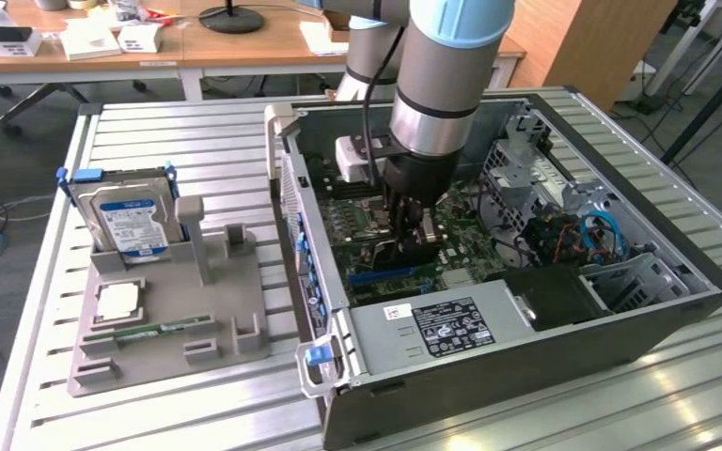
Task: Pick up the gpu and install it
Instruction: 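Insert the gpu into the slot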
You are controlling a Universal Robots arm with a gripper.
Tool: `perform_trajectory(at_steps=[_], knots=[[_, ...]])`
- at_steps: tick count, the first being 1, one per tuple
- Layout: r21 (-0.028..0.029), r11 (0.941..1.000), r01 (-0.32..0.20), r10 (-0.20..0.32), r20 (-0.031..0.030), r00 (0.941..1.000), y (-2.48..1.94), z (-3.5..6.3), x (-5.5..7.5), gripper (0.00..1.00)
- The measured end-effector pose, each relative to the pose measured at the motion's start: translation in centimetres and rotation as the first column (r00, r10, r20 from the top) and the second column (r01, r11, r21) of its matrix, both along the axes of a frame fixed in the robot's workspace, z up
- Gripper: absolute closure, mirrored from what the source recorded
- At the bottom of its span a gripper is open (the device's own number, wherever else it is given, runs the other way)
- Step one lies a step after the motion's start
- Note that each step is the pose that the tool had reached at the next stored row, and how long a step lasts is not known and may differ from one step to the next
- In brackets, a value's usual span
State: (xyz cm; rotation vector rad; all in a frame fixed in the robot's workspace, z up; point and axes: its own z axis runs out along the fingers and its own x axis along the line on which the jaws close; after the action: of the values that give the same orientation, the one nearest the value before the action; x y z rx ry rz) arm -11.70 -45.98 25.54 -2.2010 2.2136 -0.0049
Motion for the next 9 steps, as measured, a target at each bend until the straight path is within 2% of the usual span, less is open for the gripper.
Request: perform_trajectory(at_steps=[9], knots=[[-0.0001,1.0,0.0,0.0,0.0,1.0,0.0,-0.02,-0.09,0.74]])
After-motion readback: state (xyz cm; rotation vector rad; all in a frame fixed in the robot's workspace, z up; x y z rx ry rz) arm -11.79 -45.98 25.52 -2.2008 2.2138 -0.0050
